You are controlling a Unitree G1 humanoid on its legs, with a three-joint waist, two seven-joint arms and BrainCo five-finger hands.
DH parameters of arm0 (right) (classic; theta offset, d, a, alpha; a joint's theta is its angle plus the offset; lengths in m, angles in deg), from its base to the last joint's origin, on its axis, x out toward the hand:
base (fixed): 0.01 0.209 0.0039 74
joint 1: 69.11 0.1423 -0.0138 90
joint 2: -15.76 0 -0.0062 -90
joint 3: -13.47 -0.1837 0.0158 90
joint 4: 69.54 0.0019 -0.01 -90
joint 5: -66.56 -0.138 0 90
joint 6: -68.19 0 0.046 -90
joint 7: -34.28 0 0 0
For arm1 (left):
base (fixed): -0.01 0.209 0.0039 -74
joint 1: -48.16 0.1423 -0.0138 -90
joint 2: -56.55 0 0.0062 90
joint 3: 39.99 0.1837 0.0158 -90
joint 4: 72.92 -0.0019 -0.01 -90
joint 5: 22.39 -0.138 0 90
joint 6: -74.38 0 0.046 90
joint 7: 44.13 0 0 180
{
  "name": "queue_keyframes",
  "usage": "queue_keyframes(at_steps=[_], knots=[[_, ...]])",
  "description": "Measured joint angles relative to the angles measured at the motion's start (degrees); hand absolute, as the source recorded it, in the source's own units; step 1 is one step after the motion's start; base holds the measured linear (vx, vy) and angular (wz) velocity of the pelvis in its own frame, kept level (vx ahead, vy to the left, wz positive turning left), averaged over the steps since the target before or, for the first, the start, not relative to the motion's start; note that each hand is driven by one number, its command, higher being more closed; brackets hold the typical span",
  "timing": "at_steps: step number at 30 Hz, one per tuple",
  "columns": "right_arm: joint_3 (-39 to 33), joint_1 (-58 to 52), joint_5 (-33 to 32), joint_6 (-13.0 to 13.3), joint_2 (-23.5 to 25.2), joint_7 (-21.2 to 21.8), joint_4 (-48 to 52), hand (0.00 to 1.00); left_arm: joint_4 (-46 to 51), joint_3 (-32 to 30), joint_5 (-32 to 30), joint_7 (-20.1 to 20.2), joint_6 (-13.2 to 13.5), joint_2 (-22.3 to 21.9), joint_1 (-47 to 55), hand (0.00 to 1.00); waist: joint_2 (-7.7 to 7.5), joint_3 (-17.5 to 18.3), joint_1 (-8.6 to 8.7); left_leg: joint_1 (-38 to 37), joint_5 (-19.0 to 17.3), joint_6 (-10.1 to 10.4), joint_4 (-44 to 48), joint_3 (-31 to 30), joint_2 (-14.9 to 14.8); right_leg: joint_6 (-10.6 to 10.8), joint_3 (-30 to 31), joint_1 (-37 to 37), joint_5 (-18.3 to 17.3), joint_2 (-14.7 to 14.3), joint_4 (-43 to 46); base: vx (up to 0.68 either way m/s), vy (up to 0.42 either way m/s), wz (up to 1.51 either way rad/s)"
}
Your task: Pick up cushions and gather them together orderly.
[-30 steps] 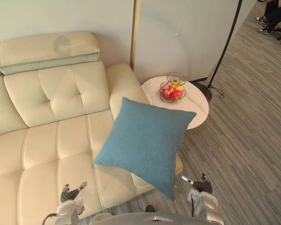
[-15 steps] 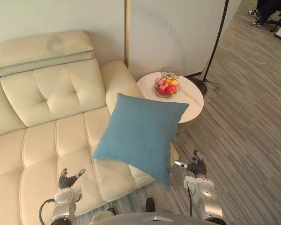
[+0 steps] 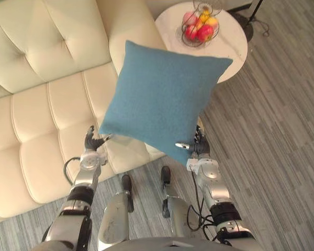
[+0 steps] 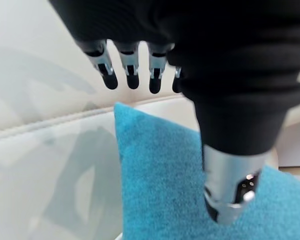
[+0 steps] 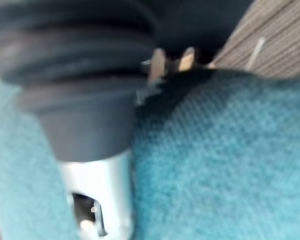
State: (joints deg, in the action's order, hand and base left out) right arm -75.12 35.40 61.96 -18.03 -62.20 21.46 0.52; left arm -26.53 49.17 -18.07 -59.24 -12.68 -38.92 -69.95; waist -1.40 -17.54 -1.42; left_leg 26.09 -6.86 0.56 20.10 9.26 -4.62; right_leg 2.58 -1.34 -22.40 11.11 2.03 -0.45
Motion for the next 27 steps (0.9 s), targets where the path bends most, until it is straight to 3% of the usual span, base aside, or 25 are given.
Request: queue_keyframes(at_steps=[4, 5, 7, 8, 20, 23, 27], knots=[[1.42, 2.33, -0.23, -0.01, 0.03, -1.88, 4.21, 0.0, -0.57, 3.83, 0.02, -0.73, 0.02, 1.91, -7.51, 0.0, 0.32, -2.16, -0.15, 4.75, -0.24, 0.18, 2.69, -0.67, -0.51, -0.12, -0.83, -4.09, -0.03, -0.14, 2.09, -0.1, -0.023, 0.05], [2.02, 2.77, -0.29, -0.03, 0.03, -2.49, 4.87, 1.0, -1.03, 4.51, 0.02, -0.72, 0.01, 1.97, -9.07, 0.0, 0.34, -2.42, -0.26, 5.51, -0.3, 0.21, 3.01, -0.63, -0.58, -0.19, -0.85, -4.94, 0.02, -0.17, 2.35, -0.08, -0.029, -0.01], [3.05, 4.44, -0.3, -0.06, 0.03, -2.83, 6.13, 1.0, -3.2, 5.82, -0.04, -0.79, -0.15, 2.35, -13.05, 0.0, 0.35, -2.54, -0.26, 7.99, -0.16, 0.11, 3.78, -0.15, -0.93, -0.41, -0.78, -7.49, 0.2, -0.22, 3.18, -0.05, -0.036, -0.08], [3.11, 4.88, -0.3, -0.08, 0.03, -2.84, 6.36, 1.0, -3.53, 6.02, -0.04, -0.8, -0.24, 2.54, -13.79, 1.0, 0.36, -2.57, -0.28, 8.35, -0.13, 0.09, 3.83, -0.03, -0.97, -0.47, -0.72, -7.91, 0.25, -0.25, 3.22, -0.03, -0.056, -0.09], [4.81, 10.32, -2.89, -0.17, -2.04, -4.93, 12.89, 1.0, -3.57, 8.79, -3.4, -0.82, -1.8, 6.42, -22.23, 1.0, 0.31, -3.36, -0.33, 13.2, 0.39, -0.05, 5.4, 0.62, -2.3, -1.13, -1.09, -12.0, 1.16, -0.87, 3.17, 0.0, -0.048, -0.01], [4.75, 10.46, -3.02, -0.16, -2.26, -4.94, 14.66, 1.0, -0.68, 8.74, -2.14, -0.9, -1.73, 6.37, -21.99, 1.0, 0.3, -3.36, -0.47, 13.37, 0.23, 0.02, 5.77, 0.61, -2.45, -1.14, -1.1, -12.0, 1.17, -0.98, 3.18, 0.01, -0.022, 0.0], [4.38, 9.64, -4.77, 0.07, -1.13, -4.92, 16.77, 1.0, 10.03, 7.09, 0.91, -2.42, -0.92, 5.64, -15.59, 1.0, 0.3, -3.36, -0.49, 12.14, 0.08, 0.03, 5.98, 1.06, -2.79, -1.22, -0.72, -10.85, 1.1, -1.26, 3.17, 0.03, -0.057, -0.05]])
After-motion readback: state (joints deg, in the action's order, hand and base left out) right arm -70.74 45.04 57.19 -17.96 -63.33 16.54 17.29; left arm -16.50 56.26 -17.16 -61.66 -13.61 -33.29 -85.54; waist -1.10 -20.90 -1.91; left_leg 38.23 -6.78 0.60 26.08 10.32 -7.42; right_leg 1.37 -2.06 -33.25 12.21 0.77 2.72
